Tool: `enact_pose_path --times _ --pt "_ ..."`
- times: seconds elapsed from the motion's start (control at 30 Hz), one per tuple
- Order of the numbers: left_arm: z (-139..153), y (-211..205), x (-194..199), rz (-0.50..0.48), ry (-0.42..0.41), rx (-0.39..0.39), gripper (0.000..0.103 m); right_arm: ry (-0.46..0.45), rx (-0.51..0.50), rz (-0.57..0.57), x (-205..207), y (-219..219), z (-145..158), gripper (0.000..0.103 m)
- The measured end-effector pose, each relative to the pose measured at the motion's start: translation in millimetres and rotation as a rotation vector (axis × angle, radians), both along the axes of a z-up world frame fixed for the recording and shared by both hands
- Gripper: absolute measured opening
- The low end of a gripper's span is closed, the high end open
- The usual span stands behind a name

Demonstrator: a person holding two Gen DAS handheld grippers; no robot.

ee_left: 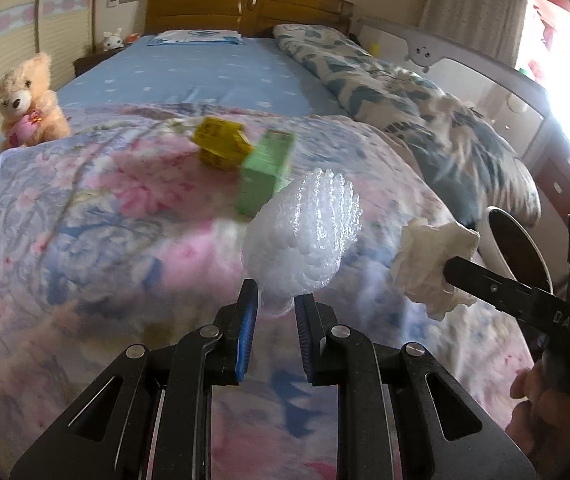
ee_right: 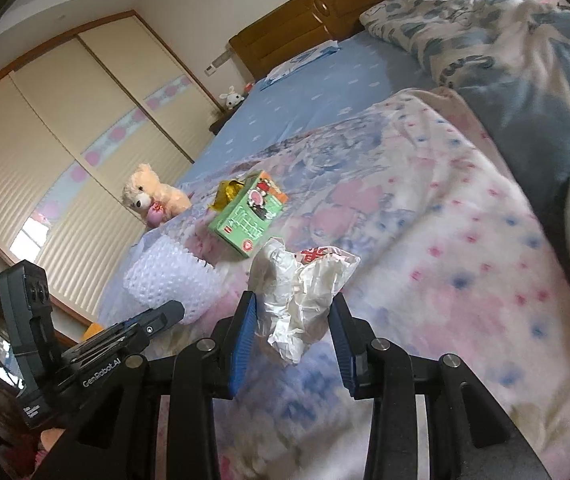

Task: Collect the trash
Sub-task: 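Carry the foam mesh and tissue over the bin and open both grippers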

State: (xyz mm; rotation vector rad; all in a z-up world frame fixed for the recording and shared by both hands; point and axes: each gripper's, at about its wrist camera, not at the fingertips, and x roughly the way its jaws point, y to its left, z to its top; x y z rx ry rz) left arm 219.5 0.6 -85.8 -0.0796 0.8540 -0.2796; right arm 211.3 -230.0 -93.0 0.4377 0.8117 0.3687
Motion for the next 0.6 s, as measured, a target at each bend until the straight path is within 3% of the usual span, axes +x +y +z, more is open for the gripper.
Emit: enact_pose_path --times 0.6 --pt "4 -81 -32 -0.17 -0.004 0.012 0.018 -0.057 -0.033 -0.154 -66 -75 18 0.037"
